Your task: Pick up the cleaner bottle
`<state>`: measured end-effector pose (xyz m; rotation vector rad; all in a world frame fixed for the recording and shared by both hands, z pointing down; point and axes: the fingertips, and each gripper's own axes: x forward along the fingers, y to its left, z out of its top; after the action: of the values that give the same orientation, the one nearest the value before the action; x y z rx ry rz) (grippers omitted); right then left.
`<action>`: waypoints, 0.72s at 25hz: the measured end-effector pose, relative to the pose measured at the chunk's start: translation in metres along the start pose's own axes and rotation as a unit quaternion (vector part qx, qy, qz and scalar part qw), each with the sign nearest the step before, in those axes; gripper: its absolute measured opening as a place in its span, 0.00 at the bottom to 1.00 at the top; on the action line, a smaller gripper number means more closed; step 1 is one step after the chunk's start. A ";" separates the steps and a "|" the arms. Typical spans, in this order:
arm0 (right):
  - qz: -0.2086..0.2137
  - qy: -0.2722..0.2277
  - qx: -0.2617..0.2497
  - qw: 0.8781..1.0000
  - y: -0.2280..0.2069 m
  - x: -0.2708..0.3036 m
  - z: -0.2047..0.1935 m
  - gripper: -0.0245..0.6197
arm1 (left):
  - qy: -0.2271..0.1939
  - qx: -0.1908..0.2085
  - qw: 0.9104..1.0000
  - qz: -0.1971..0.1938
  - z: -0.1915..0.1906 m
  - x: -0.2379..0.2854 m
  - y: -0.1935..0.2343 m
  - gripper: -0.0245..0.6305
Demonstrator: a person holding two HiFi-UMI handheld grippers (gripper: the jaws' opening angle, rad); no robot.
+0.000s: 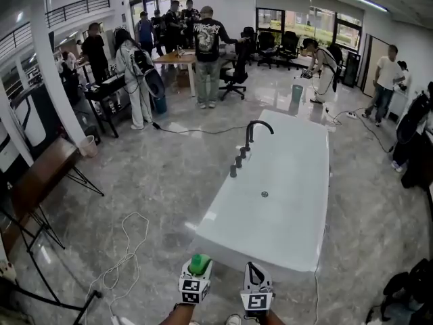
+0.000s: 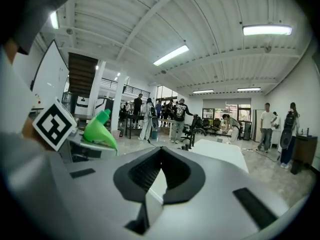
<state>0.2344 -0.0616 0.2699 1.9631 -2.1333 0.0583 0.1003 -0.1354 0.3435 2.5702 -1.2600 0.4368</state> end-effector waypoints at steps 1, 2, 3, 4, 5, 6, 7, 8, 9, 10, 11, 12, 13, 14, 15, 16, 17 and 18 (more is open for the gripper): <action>-0.004 0.006 0.006 1.000 -0.003 -0.007 -0.004 0.06 | -0.005 0.002 1.000 0.001 0.007 -0.004 -0.003 0.32; -0.006 0.010 0.010 1.000 -0.004 -0.012 -0.008 0.06 | -0.010 0.004 1.000 0.001 0.012 -0.007 -0.005 0.32; -0.009 0.013 0.013 1.000 -0.006 -0.017 -0.011 0.06 | -0.014 0.005 1.000 0.000 0.016 -0.008 -0.007 0.32; -0.013 0.012 0.015 1.000 -0.011 -0.019 -0.013 0.06 | -0.017 0.006 1.000 -0.004 0.019 -0.007 -0.010 0.32; -0.019 0.011 0.018 1.000 -0.017 -0.021 -0.012 0.06 | -0.018 0.009 1.000 -0.009 0.022 -0.004 -0.013 0.32; -0.024 0.009 0.021 0.999 -0.023 -0.021 -0.010 0.06 | -0.018 0.013 1.000 -0.014 0.026 -0.001 -0.015 0.32; -0.029 0.005 0.025 0.999 -0.029 -0.019 -0.006 0.06 | -0.017 0.018 1.000 -0.018 0.031 0.002 -0.014 0.32; -0.034 0.001 0.028 0.999 -0.034 -0.016 0.000 0.06 | -0.015 0.022 0.999 -0.020 0.036 0.006 -0.012 0.32; -0.041 -0.004 0.028 0.999 -0.041 -0.013 0.007 0.06 | -0.014 0.025 0.999 -0.023 0.042 0.011 -0.010 0.32; -0.049 -0.007 0.026 0.998 -0.049 -0.010 0.013 0.06 | -0.014 0.027 0.999 -0.028 0.048 0.018 -0.009 0.32; -0.061 -0.009 0.023 0.998 -0.057 -0.008 0.017 0.06 | -0.016 0.028 0.999 -0.035 0.053 0.025 -0.009 0.32; -0.073 -0.007 0.020 0.997 -0.065 -0.005 0.019 0.06 | -0.017 0.029 0.998 -0.043 0.058 0.032 -0.008 0.32; -0.086 -0.003 0.018 0.996 -0.072 -0.001 0.020 0.06 | -0.018 0.030 0.998 -0.050 0.061 0.038 -0.005 0.32; -0.100 0.002 0.017 0.995 -0.078 0.003 0.021 0.06 | -0.017 0.030 0.998 -0.056 0.065 0.043 -0.001 0.32; -0.117 0.005 0.018 0.993 -0.083 0.007 0.022 0.06 | -0.017 0.031 0.997 -0.062 0.069 0.048 0.004 0.32; -0.131 0.007 0.019 0.991 -0.087 0.012 0.025 0.06 | -0.017 0.034 0.997 -0.069 0.075 0.053 0.008 0.32; -0.144 0.007 0.019 0.989 -0.090 0.017 0.029 0.06 | -0.018 0.038 0.996 -0.078 0.082 0.058 0.012 0.32; -0.155 0.006 0.019 0.988 -0.092 0.022 0.035 0.06 | -0.019 0.043 0.995 -0.086 0.090 0.063 0.016 0.32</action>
<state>0.3186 -0.0987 0.2283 2.2848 -1.8077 0.0551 0.1389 -0.2216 0.2850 2.7429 -1.0419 0.4192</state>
